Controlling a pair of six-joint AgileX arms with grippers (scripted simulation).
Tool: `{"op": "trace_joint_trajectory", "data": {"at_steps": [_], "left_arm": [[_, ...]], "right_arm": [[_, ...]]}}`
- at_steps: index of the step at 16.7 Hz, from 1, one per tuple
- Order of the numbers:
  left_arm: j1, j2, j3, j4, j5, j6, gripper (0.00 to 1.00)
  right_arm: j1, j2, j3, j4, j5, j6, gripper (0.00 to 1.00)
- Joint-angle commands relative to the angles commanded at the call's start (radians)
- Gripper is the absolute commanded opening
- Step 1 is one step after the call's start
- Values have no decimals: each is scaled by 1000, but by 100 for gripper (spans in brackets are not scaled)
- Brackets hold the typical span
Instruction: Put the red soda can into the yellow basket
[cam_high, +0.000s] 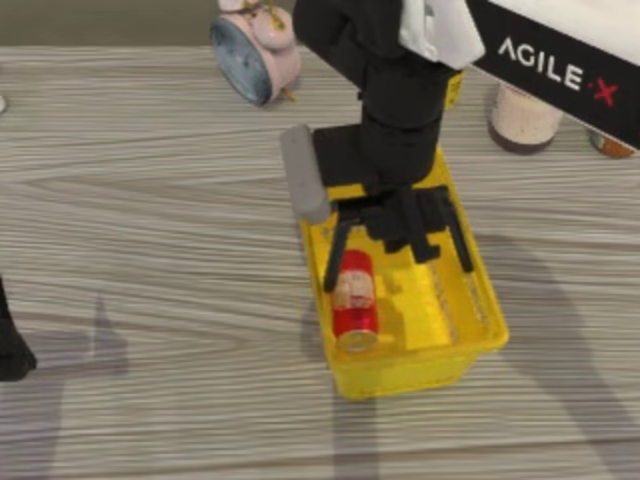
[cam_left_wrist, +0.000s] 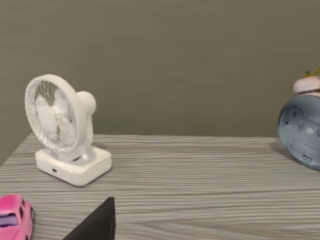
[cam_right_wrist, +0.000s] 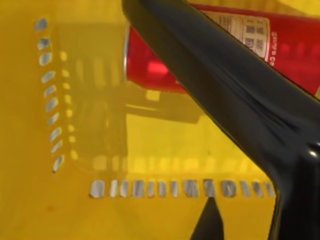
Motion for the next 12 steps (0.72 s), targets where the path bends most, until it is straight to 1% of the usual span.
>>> {"op": "trace_joint_trajectory", "data": {"at_steps": [5,10,12], "left_arm": [[0,0,0,0,0,0,100],[0,0,0,0,0,0,100],[0,0,0,0,0,0,100]], "right_arm": [[-3,0,19,-18,0,-5,0],[-25,-14,152,-170,0,-32,0],[-29,-18,170,-188,0,-37,0]]}}
